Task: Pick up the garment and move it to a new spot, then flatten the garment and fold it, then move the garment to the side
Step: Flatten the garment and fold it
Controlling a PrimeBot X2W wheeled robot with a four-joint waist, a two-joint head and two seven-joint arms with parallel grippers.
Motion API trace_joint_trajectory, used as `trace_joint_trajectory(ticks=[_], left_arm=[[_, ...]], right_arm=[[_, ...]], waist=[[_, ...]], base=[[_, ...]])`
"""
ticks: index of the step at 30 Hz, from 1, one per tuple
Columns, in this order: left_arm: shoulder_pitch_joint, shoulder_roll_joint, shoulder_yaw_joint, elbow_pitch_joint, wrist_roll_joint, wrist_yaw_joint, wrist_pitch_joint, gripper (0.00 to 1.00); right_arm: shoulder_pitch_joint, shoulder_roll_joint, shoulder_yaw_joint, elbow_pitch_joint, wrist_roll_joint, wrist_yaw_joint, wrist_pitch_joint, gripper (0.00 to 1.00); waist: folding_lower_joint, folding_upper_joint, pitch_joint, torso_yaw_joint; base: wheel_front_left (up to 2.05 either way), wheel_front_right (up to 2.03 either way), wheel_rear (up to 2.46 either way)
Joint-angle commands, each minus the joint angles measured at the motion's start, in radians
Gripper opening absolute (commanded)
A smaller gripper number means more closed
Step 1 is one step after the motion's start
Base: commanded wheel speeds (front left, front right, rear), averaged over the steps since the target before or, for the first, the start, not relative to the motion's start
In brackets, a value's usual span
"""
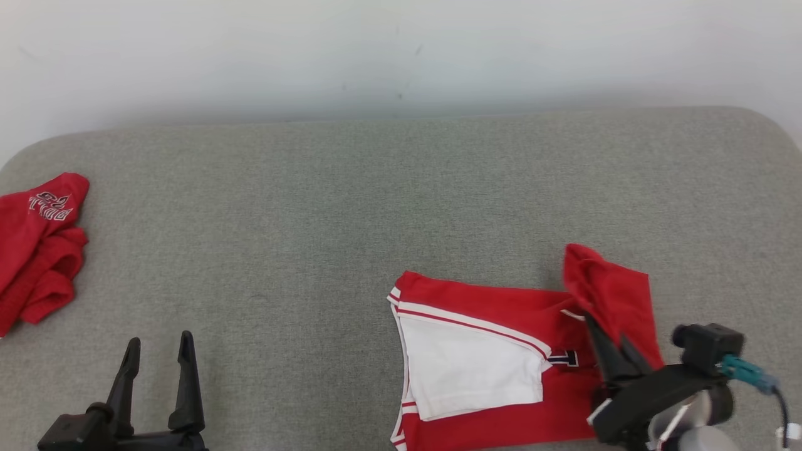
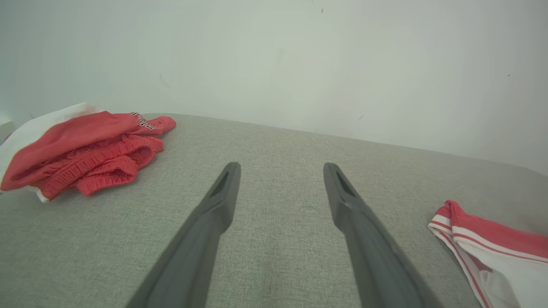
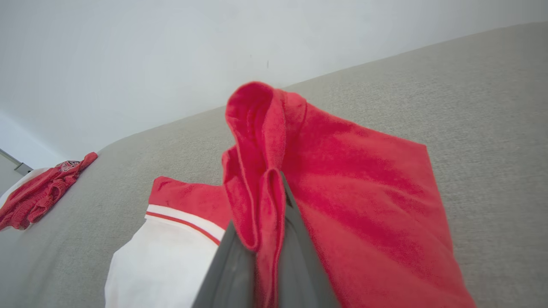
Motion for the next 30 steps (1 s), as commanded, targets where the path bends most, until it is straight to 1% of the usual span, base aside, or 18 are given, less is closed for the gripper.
trace_joint_trajectory(ticks=[1, 7, 12, 19, 22, 26, 28, 29, 30], left_arm=[[-0.008, 0.000, 0.000, 0.001, -0.008, 0.002, -0.001, 1.00], [-0.014, -0.001, 0.002, 0.013, -0.018, 0.002, -0.001, 1.00], [-0.015, -0.001, 0.007, 0.021, -0.019, 0.002, -0.001, 1.00], [-0.017, -0.001, -0.003, 0.026, -0.027, 0.002, -0.001, 1.00], [-0.022, -0.001, -0.003, 0.029, -0.029, 0.002, -0.001, 1.00], [-0.028, -0.002, -0.009, 0.035, -0.033, 0.002, -0.001, 1.00], [-0.032, -0.002, -0.012, 0.037, -0.034, 0.002, -0.001, 1.00], [-0.032, -0.002, -0.013, 0.037, -0.035, 0.002, -0.001, 1.00], [-0.031, -0.002, -0.014, 0.037, -0.035, 0.002, -0.001, 1.00]], right_arm=[[-0.007, 0.014, 0.009, -0.003, -0.006, -0.003, -0.001, 0.00], [-0.048, 0.101, 0.082, 0.034, -0.014, -0.003, -0.021, 0.00], [-0.088, 0.155, 0.157, 0.096, -0.018, -0.003, -0.041, 0.00], [-0.124, 0.189, 0.248, 0.211, 0.017, -0.003, -0.103, 0.00], [-0.144, 0.193, 0.286, 0.263, 0.037, -0.003, -0.137, 0.00], [-0.173, 0.194, 0.348, 0.315, 0.104, -0.003, -0.182, 0.00], [-0.191, 0.194, 0.370, 0.353, 0.114, -0.003, -0.201, 0.00], [-0.200, 0.194, 0.380, 0.367, 0.117, -0.003, -0.211, 0.33], [-0.206, 0.195, 0.390, 0.382, 0.125, -0.003, -0.217, 0.93]], waist=[[0.0000, 0.0000, 0.003, 0.008], [0.0000, 0.0000, 0.005, 0.031], [0.0000, 0.0000, 0.006, 0.043], [0.0000, 0.0000, 0.006, 0.063], [0.0000, 0.0000, 0.008, 0.067], [0.0000, 0.0000, 0.008, 0.074], [0.0000, 0.0000, 0.007, 0.077], [0.0000, 0.0000, 0.006, 0.078], [0.0000, 0.0000, 0.005, 0.078]], base=[[0.00, 0.00, 0.00], [0.00, 0.00, 0.00], [0.00, 0.00, 0.00], [0.00, 0.00, 0.00], [0.00, 0.00, 0.00], [0.00, 0.00, 0.00], [0.00, 0.00, 0.00], [0.00, 0.00, 0.00], [0.00, 0.00, 0.00]])
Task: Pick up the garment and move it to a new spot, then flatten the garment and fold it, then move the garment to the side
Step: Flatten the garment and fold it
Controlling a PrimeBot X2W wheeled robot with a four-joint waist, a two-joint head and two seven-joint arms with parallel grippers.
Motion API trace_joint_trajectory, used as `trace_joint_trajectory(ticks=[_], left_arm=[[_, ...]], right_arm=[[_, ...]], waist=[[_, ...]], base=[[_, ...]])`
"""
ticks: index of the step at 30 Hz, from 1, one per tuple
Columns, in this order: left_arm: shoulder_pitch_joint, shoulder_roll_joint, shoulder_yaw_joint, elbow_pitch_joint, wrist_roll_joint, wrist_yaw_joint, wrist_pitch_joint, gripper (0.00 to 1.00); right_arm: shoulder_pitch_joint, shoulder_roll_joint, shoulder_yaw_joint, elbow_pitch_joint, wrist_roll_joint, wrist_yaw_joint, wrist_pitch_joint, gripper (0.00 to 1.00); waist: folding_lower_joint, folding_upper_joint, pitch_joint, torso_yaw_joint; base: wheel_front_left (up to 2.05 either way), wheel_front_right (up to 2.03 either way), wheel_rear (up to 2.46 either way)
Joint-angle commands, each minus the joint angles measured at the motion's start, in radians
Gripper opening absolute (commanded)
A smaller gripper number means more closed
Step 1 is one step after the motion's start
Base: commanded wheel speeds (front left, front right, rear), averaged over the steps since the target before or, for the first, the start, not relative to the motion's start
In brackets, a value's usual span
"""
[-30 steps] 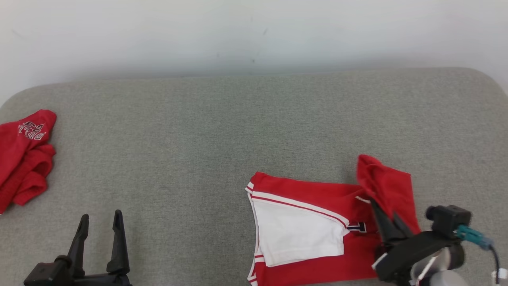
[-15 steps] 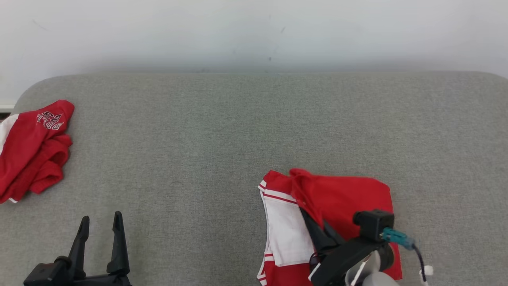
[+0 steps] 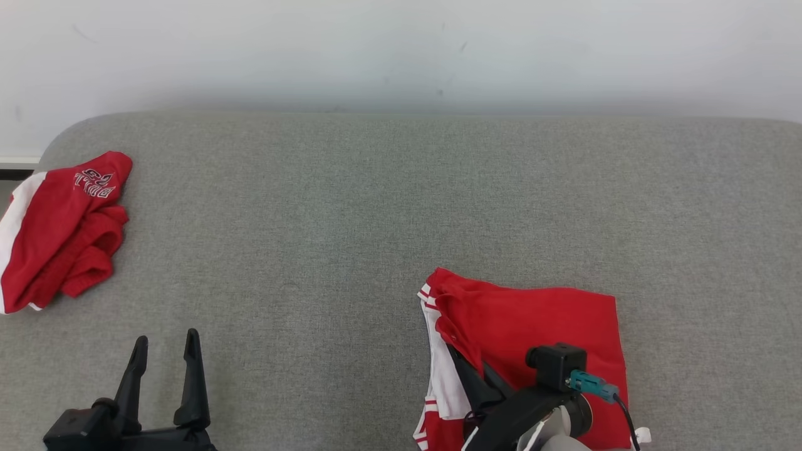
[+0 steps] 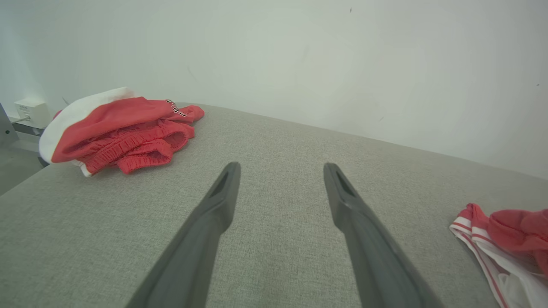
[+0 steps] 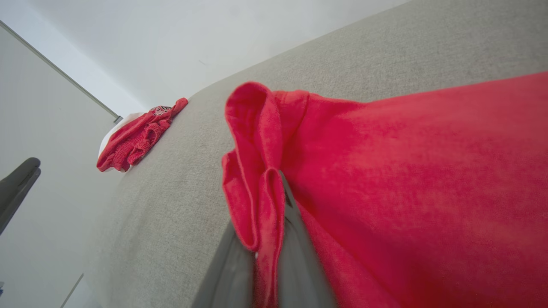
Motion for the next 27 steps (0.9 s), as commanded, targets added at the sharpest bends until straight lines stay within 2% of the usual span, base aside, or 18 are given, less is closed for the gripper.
trace_joint_trajectory(ticks=[1, 7, 16, 24, 27], left_arm=[[-0.010, -0.001, 0.000, 0.002, -0.001, 0.002, -0.001, 1.00], [0.012, -0.001, 0.014, 0.004, 0.008, 0.002, -0.001, 1.00], [0.028, -0.001, 0.017, 0.002, 0.018, 0.002, -0.001, 1.00], [0.042, -0.001, 0.021, -0.014, 0.035, 0.002, -0.001, 1.00], [0.053, -0.001, 0.024, -0.025, 0.044, 0.002, 0.000, 1.00]], right_arm=[[-0.019, 0.002, 0.020, 0.026, 0.014, -0.003, -0.017, 1.00], [-0.052, 0.001, -0.014, 0.053, -0.046, -0.003, -0.031, 1.00], [0.058, -0.052, -0.269, -0.146, -0.284, -0.003, -0.032, 1.00], [0.201, -0.095, -0.441, -0.315, -0.401, -0.003, -0.032, 1.00], [0.256, -0.084, -0.492, -0.365, -0.424, -0.003, -0.032, 1.00]], waist=[[0.0000, -0.0001, -0.003, 0.001], [0.0000, -0.0001, -0.020, -0.015], [0.0000, -0.0001, -0.059, -0.054], [0.0000, -0.0001, -0.081, -0.084], [0.0000, -0.0001, -0.084, -0.089]], base=[[0.00, 0.00, 0.00], [0.00, 0.00, 0.00], [0.00, 0.00, 0.00], [0.00, 0.00, 0.00], [0.00, 0.00, 0.00]])
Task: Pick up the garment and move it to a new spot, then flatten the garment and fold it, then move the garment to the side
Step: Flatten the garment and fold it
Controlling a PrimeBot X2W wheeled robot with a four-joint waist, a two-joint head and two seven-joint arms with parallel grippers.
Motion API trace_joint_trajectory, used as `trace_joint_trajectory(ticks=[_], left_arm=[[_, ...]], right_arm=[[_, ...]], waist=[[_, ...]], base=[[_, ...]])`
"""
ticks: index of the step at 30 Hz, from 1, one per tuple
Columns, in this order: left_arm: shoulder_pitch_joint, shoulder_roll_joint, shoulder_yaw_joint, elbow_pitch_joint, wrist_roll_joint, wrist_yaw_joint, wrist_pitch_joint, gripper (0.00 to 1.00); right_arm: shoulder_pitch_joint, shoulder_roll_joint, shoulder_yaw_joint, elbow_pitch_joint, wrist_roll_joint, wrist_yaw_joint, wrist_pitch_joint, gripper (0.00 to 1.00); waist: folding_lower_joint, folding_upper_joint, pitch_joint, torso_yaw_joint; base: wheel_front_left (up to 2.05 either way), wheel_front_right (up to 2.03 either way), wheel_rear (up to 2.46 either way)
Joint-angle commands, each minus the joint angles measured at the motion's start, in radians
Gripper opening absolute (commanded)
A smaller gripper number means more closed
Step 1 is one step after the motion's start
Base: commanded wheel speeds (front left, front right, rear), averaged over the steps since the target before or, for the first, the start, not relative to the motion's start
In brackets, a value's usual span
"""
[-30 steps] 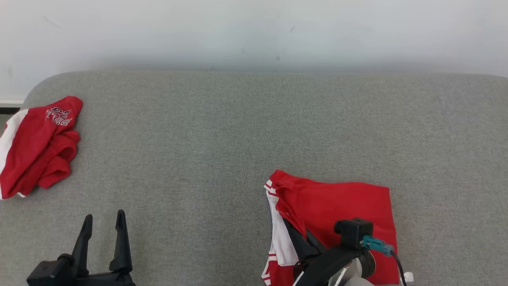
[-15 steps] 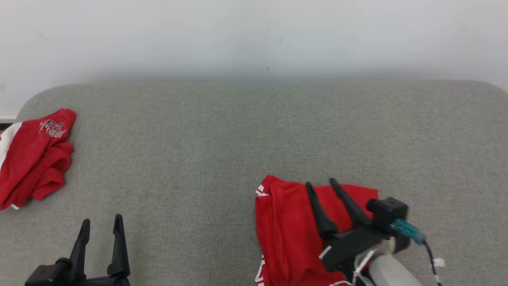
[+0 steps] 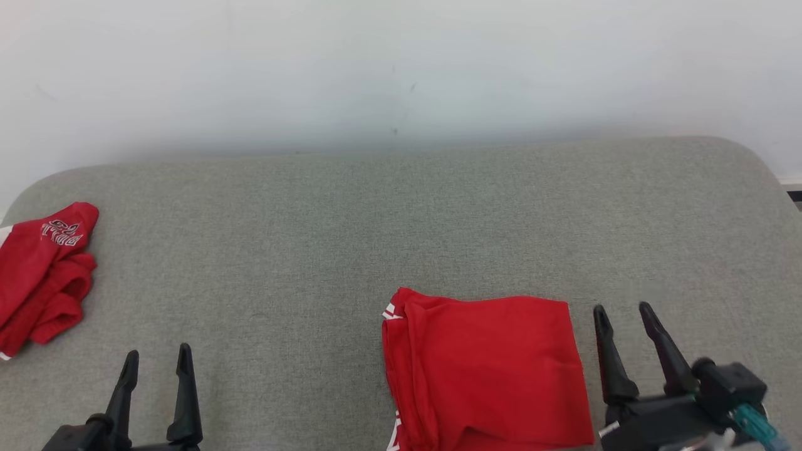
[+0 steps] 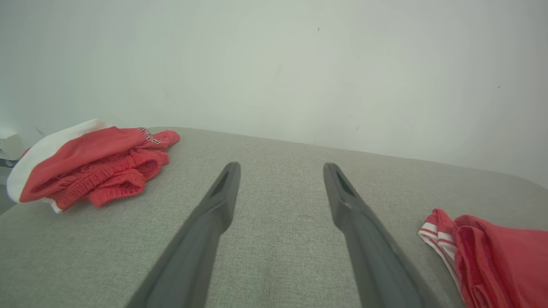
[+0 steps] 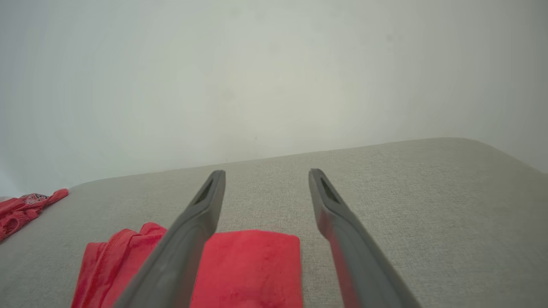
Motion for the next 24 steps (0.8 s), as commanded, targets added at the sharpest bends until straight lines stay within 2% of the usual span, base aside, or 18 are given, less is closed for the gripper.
trace_joint_trajectory(ticks=[1, 11, 24], left_arm=[[0.019, 0.000, 0.004, -0.010, 0.010, 0.002, 0.000, 1.00], [0.067, 0.028, -0.046, -0.073, 0.051, 0.002, -0.001, 1.00], [0.110, 0.020, -0.037, -0.099, 0.075, 0.002, -0.001, 1.00]], right_arm=[[0.032, 0.006, -0.015, -0.020, -0.016, -0.003, -0.004, 1.00], [0.179, 0.034, -0.081, -0.126, -0.053, -0.003, -0.004, 1.00], [0.208, 0.044, -0.075, -0.141, -0.071, -0.003, -0.004, 1.00]], waist=[[0.0001, 0.0000, -0.003, -0.005], [0.0001, 0.0000, -0.011, 0.002], [0.0001, 0.0000, -0.025, 0.026]], base=[[0.00, 0.00, 0.00], [0.00, 0.00, 0.00], [0.00, 0.00, 0.00]])
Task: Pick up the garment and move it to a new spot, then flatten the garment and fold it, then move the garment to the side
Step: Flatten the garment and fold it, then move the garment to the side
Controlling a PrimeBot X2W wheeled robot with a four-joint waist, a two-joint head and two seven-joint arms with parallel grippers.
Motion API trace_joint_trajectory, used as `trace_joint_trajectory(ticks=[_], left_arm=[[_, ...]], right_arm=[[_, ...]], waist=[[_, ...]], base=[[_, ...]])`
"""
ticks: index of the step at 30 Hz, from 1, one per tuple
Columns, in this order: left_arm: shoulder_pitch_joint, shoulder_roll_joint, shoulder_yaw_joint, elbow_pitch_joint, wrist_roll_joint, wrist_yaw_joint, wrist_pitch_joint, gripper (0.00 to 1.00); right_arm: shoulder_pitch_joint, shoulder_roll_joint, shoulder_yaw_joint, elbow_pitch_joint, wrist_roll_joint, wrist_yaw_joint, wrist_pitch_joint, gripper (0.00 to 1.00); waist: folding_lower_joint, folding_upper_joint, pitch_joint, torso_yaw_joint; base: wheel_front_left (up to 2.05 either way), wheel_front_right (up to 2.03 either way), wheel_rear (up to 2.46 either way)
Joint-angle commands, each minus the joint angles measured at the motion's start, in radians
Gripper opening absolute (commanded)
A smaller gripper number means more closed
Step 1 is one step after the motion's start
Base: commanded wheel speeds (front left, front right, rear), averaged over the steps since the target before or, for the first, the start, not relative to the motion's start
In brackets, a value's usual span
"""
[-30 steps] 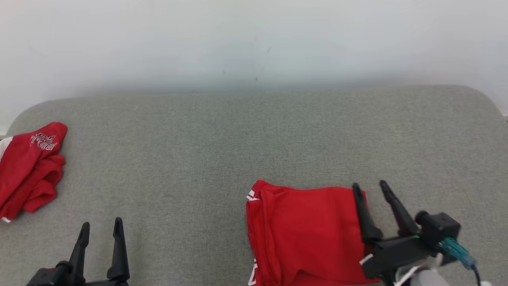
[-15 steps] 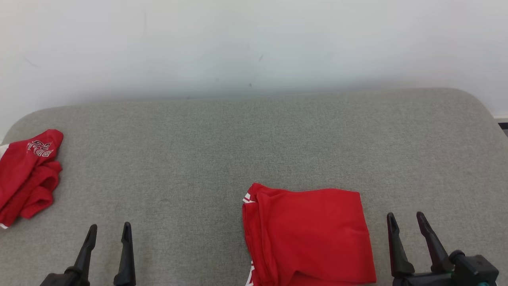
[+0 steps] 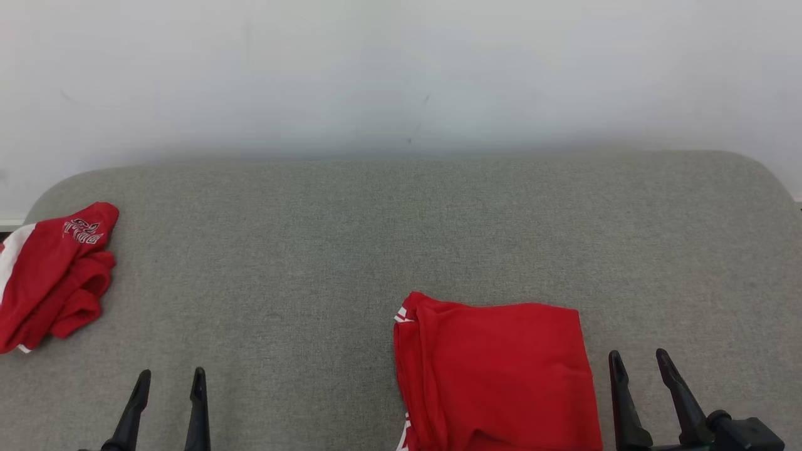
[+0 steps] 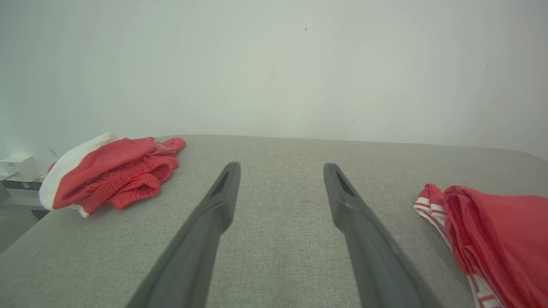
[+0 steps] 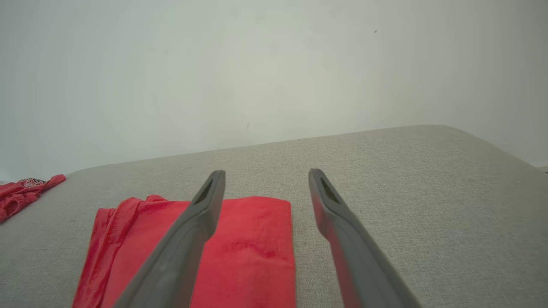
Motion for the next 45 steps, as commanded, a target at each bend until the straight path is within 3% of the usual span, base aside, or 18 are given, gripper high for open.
trace_joint_trajectory(ticks=[1, 19, 25, 36, 45], left_arm=[[0.009, -0.003, 0.002, 0.000, 0.006, 0.002, 0.000, 1.00], [-0.005, -0.010, 0.009, 0.023, 0.005, 0.002, -0.001, 1.00], [-0.006, -0.012, 0.010, 0.026, 0.000, 0.002, -0.001, 1.00], [-0.026, -0.017, -0.003, 0.033, -0.010, 0.002, -0.001, 1.00], [-0.047, -0.015, -0.004, 0.041, -0.019, 0.002, -0.001, 1.00]], right_arm=[[0.007, 0.003, 0.001, -0.001, -0.004, -0.003, -0.004, 1.00], [-0.001, 0.006, 0.015, 0.021, -0.005, -0.003, -0.004, 1.00], [-0.057, -0.025, 0.030, 0.059, 0.006, -0.003, 0.002, 1.00], [-0.221, -0.084, 0.064, 0.270, 0.032, -0.003, 0.117, 1.00], [-0.302, -0.076, 0.098, 0.475, 0.051, -0.003, 0.113, 1.00]], waist=[[0.0000, 0.0000, -0.001, 0.002], [0.0000, 0.0000, 0.003, 0.006], [0.0000, 0.0000, 0.006, 0.003], [0.0000, 0.0000, 0.029, 0.018], [0.0000, 0.0000, 0.063, 0.030]], base=[[0.00, 0.00, 0.00], [0.00, 0.00, 0.00], [0.00, 0.00, 0.00], [0.00, 0.00, 0.00], [0.00, 0.00, 0.00]])
